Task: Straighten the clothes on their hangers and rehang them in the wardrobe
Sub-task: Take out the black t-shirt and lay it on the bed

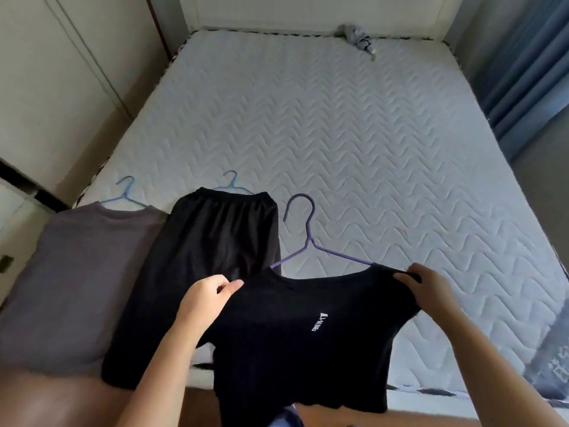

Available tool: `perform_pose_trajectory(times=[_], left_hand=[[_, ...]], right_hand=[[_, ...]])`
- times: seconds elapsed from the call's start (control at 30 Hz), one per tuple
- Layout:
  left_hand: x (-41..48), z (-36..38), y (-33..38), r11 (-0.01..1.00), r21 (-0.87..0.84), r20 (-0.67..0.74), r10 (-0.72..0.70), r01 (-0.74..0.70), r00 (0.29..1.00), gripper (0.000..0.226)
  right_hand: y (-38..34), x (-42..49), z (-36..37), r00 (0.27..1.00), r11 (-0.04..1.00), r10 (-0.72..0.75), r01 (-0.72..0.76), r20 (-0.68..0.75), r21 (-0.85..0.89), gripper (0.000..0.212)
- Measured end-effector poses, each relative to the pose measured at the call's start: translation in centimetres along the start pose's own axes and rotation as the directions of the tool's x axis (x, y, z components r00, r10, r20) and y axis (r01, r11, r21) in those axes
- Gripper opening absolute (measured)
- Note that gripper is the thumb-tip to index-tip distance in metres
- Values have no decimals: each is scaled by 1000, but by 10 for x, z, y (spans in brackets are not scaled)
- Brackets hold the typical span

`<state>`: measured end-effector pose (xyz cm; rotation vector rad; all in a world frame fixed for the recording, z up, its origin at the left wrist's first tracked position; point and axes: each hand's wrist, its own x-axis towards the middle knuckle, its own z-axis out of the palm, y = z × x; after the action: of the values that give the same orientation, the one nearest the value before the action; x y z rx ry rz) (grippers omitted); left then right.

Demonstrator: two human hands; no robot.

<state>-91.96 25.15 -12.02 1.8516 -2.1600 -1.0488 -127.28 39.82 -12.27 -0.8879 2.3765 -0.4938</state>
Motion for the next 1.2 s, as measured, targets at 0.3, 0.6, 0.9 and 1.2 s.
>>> perform_pose_trajectory(times=[0.3, 0.6, 0.9, 1.2], left_hand=[[91, 29, 8, 996, -51, 123, 75, -69, 990, 26], [213, 59, 33, 962, 236, -27, 145, -135, 989, 20], [389, 143, 39, 858, 492, -21, 182, -148, 983, 33], [460, 243, -20, 853, 517, -153, 177, -74, 972, 26]], right_hand=[[26, 48, -17, 979, 982, 178, -183, -98, -43, 28], [14, 187, 9, 996, 992, 81, -84, -29, -97, 18], [38, 367, 69, 997, 986, 50, -59, -65, -154, 20], [81, 450, 170, 983, 981, 181, -178, -41, 79, 7]])
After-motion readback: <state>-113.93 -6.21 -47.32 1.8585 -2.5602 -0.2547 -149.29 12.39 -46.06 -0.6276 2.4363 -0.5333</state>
